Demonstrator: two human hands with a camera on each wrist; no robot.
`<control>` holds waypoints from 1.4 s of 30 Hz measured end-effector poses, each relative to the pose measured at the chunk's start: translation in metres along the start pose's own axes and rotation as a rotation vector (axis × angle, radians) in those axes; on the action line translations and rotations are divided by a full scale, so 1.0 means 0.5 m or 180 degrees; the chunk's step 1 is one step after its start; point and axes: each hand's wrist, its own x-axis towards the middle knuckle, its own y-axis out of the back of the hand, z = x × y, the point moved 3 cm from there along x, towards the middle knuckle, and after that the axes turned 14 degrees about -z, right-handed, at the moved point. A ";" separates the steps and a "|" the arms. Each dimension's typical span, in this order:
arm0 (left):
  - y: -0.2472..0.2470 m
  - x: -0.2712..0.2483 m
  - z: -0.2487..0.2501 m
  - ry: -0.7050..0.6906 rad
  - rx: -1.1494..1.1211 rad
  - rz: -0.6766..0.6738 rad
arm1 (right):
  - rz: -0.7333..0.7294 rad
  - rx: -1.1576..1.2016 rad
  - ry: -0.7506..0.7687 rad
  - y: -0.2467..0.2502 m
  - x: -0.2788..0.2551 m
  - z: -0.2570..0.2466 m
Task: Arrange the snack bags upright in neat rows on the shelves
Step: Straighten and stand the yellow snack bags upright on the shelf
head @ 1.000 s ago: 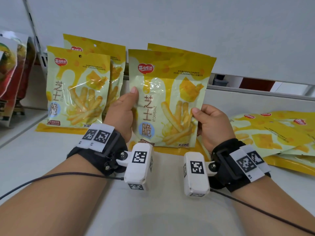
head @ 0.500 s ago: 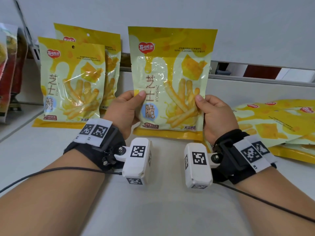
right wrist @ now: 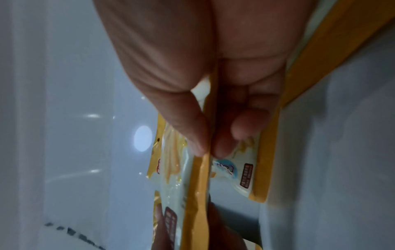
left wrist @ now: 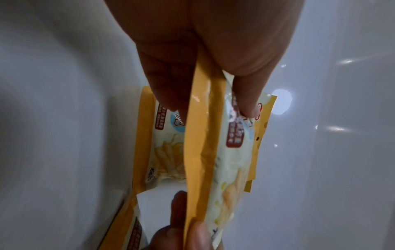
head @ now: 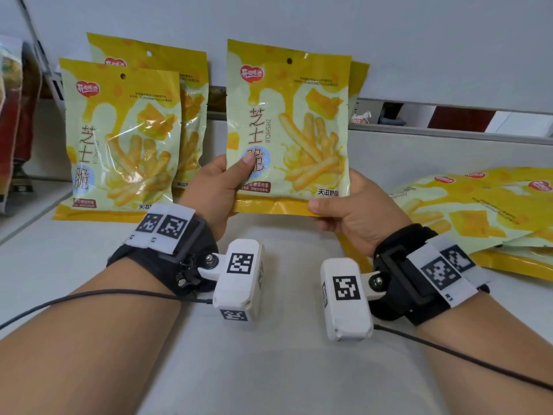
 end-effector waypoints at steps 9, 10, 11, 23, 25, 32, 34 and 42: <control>-0.002 -0.001 0.008 -0.0057 -0.0121 -0.0009 | 0.0177 -0.0288 0.0253 -0.002 -0.005 -0.015; -0.001 -0.001 0.008 -0.0085 -0.0163 0.0011 | 0.0287 -0.0270 0.0264 -0.001 -0.005 -0.014; -0.001 -0.002 0.010 -0.0122 -0.0226 0.0019 | 0.0446 -0.0259 0.0301 0.003 -0.005 -0.014; -0.037 -0.014 0.034 -0.0299 -0.0496 -0.0717 | -0.0164 -0.0254 0.0424 -0.052 -0.018 -0.030; -0.043 -0.018 0.038 -0.0356 -0.0514 -0.0834 | -0.0179 -0.0348 0.0582 -0.059 -0.019 -0.034; -0.003 -0.009 0.033 -0.0384 0.0298 0.0448 | -0.0124 0.0589 0.0565 -0.042 -0.014 -0.038; 0.002 -0.002 0.019 -0.0140 0.0154 0.0237 | -0.0180 0.0695 0.0521 -0.041 -0.013 -0.038; 0.007 -0.002 0.017 -0.0327 0.0018 0.0518 | -0.0119 0.0347 0.0076 -0.024 -0.009 -0.015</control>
